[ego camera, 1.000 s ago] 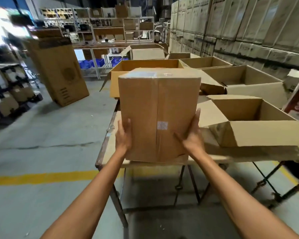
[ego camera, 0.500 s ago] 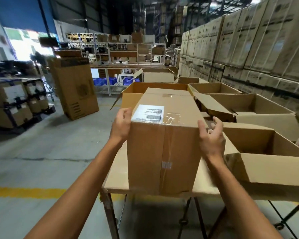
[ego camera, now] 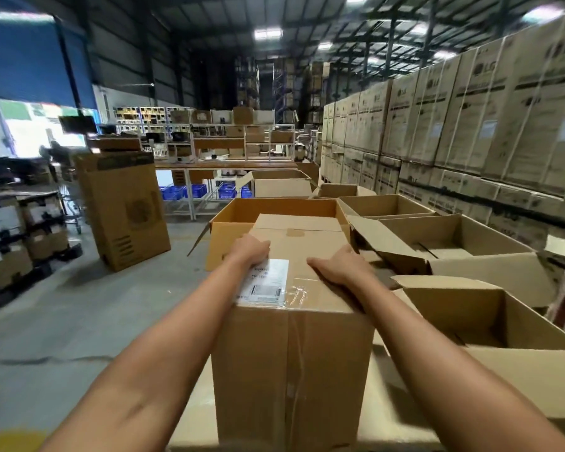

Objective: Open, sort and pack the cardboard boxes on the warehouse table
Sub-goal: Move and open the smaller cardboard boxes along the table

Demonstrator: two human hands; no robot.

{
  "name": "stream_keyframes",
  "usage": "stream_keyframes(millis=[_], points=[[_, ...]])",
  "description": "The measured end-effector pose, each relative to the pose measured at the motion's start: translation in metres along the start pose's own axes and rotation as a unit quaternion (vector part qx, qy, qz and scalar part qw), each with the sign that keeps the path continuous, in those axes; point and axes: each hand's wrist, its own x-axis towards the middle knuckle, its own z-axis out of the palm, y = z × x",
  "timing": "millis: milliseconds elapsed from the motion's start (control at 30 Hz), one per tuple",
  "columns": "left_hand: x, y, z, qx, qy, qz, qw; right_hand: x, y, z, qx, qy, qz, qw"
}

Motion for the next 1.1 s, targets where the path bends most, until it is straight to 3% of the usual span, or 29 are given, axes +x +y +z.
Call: stream_keyframes(millis=[100,467,567,700,933,1000,1100], points=[[0.003,-0.003,0.002,0.015,-0.014,0.026,0.999,0.005,0.000,0.006,-0.063,0.015,-0.016,0.998],[-0.030,-0.016,-0.010,-0.018,0.002,0.045,0.999,-0.030,0.016,0.004,-0.063,0.055,-0.043,0.996],[-0.046,-0.027,-0.009,-0.110,0.026,0.041,0.993,-0.049,0.035,0.005,0.064,0.094,-0.038,0.993],[-0.077,-0.043,-0.017,-0.262,-0.076,0.042,0.961,-0.078,0.064,0.004,0.369,0.053,-0.017,0.928],[-0.121,-0.047,-0.024,-0.371,-0.073,0.079,0.923,-0.132,0.077,0.007,0.352,0.087,-0.072,0.929],[-0.126,-0.047,-0.030,-0.350,-0.065,0.089,0.930,-0.141,0.072,0.003,0.342,0.097,-0.076,0.931],[-0.139,-0.045,-0.042,-0.387,-0.024,0.132,0.912,-0.146,0.060,-0.004,0.314,0.125,-0.097,0.936]])
